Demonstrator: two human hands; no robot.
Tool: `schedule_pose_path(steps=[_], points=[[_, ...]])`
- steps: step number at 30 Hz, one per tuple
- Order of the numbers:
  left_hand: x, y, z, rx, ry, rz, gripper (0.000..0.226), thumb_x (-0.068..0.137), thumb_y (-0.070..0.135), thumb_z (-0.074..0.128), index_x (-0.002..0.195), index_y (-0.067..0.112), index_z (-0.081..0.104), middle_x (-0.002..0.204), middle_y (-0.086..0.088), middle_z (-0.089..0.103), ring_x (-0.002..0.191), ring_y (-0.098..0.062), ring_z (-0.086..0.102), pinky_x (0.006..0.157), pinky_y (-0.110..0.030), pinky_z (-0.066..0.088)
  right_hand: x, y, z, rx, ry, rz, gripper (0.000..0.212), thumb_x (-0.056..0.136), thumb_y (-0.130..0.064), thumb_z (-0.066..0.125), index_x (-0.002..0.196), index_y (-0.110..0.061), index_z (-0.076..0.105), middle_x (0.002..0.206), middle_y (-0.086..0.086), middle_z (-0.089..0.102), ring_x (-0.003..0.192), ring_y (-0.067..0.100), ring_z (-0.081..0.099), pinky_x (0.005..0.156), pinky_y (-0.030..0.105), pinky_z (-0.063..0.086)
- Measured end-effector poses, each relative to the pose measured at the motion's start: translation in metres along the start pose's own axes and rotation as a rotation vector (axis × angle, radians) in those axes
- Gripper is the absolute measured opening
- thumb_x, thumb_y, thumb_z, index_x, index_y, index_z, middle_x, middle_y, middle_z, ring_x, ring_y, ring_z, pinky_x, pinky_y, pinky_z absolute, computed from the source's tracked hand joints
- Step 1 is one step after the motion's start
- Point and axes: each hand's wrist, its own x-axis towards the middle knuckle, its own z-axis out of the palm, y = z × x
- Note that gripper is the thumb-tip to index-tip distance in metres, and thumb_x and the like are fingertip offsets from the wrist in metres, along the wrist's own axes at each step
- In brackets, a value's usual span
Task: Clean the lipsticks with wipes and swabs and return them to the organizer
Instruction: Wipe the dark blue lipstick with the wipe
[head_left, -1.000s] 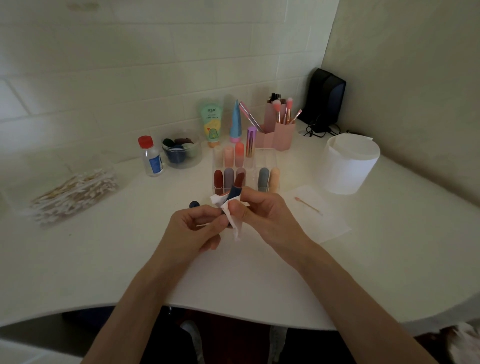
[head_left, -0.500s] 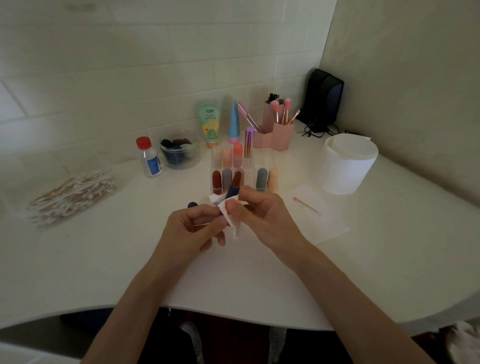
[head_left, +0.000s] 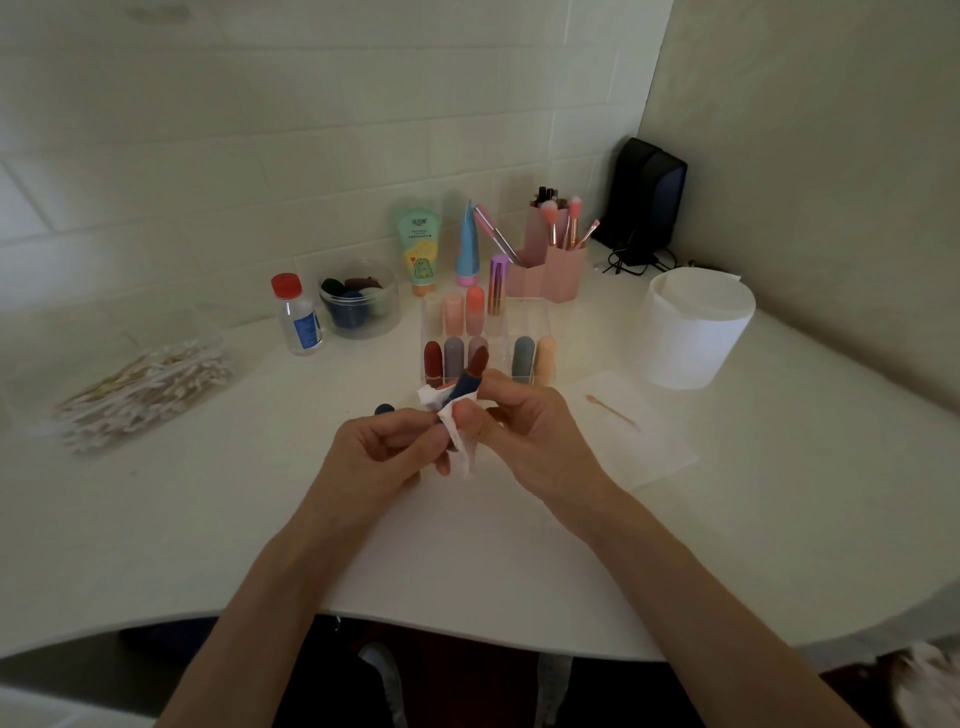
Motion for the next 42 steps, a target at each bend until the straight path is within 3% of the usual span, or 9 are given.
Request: schedule_pose_path(steps=[4,9,14,20,26,32,36,38,42], points=[[0.000,-0.003,0.004,0.024,0.066,0.028,0.019,0.083,-0.007,0.072,0.096,0.006,0.074,0.083,-0.003,0.079,0.070,-0.009,0.073,0.065,-0.013,0.053,0.000,-0.002,0.002,0.009,-0.027,-0.022,0.026,0.098,-0.031,0.064,0.106,-0.009,0.076,0.091,-0.017,0.068,0.089,0.021,0.066,0.087,0.043,0.056],[-0.001,0.003,0.003,-0.074,-0.087,-0.047,0.033,0.097,0.030,0.049,0.104,0.009,0.075,0.083,-0.011,0.075,0.062,-0.018,0.058,0.053,-0.019,0.040,0.000,-0.002,-0.004,0.070,-0.017,0.024,0.026,0.097,-0.053,0.061,0.094,-0.030,0.075,0.091,-0.015,0.068,0.114,0.035,0.058,0.112,0.060,0.037],[-0.002,0.002,0.001,0.012,-0.075,0.006,0.030,0.095,0.028,0.054,0.101,0.013,0.078,0.071,-0.010,0.068,0.057,-0.016,0.042,0.053,-0.019,0.035,0.000,0.000,-0.004,0.084,-0.009,0.009,0.020,0.098,-0.045,0.063,0.091,-0.028,0.074,0.089,-0.014,0.068,0.103,0.027,0.062,0.109,0.060,0.040],[0.001,-0.002,0.003,0.033,0.082,0.088,0.024,0.078,0.017,0.075,0.097,0.003,0.075,0.080,-0.003,0.078,0.067,-0.010,0.070,0.066,-0.014,0.051,0.003,0.005,-0.001,0.001,-0.001,-0.059,0.027,0.098,-0.043,0.065,0.102,-0.020,0.078,0.091,-0.016,0.069,0.093,0.021,0.066,0.108,0.064,0.036],[-0.002,0.001,0.003,0.073,-0.068,0.066,0.036,0.095,0.033,0.048,0.085,0.017,0.079,0.071,-0.003,0.070,0.059,-0.016,0.044,0.056,-0.016,0.039,0.004,0.007,-0.004,0.044,-0.057,-0.020,0.036,0.092,-0.069,0.058,0.100,-0.038,0.075,0.099,-0.012,0.071,0.129,0.040,0.051,0.114,0.072,0.023],[-0.001,0.003,0.004,0.070,0.099,0.151,0.013,0.082,0.018,0.073,0.085,0.007,0.078,0.073,0.002,0.075,0.067,-0.010,0.069,0.066,-0.017,0.052,0.007,0.008,-0.002,-0.037,-0.020,-0.100,0.034,0.095,-0.057,0.060,0.098,-0.028,0.077,0.091,-0.018,0.069,0.089,0.019,0.066,0.110,0.082,0.015],[0.000,-0.003,0.003,0.158,0.136,0.202,0.018,0.075,0.030,0.080,0.090,0.021,0.078,0.083,-0.002,0.077,0.076,-0.023,0.073,0.075,-0.033,0.059,0.007,0.012,-0.001,-0.072,0.015,-0.144,0.019,0.092,-0.058,0.062,0.091,-0.045,0.076,0.085,-0.028,0.064,0.080,0.010,0.062,0.105,0.065,0.029],[0.001,-0.005,0.001,0.187,0.107,0.226,0.028,0.077,0.030,0.079,0.104,0.025,0.076,0.090,0.001,0.078,0.080,-0.022,0.074,0.076,-0.034,0.060,0.007,0.015,-0.001,-0.034,0.046,-0.138,0.024,0.089,-0.053,0.069,0.095,-0.032,0.080,0.087,-0.023,0.066,0.081,0.014,0.063,0.102,0.072,0.036],[0.004,-0.010,0.001,0.224,0.068,0.247,0.028,0.081,0.015,0.077,0.107,0.026,0.071,0.093,0.016,0.077,0.079,-0.013,0.075,0.073,-0.020,0.059,0.006,0.017,0.001,0.050,0.093,-0.112,0.031,0.080,-0.044,0.081,0.098,-0.018,0.082,0.095,-0.011,0.073,0.086,0.018,0.066,0.093,0.057,0.050]])
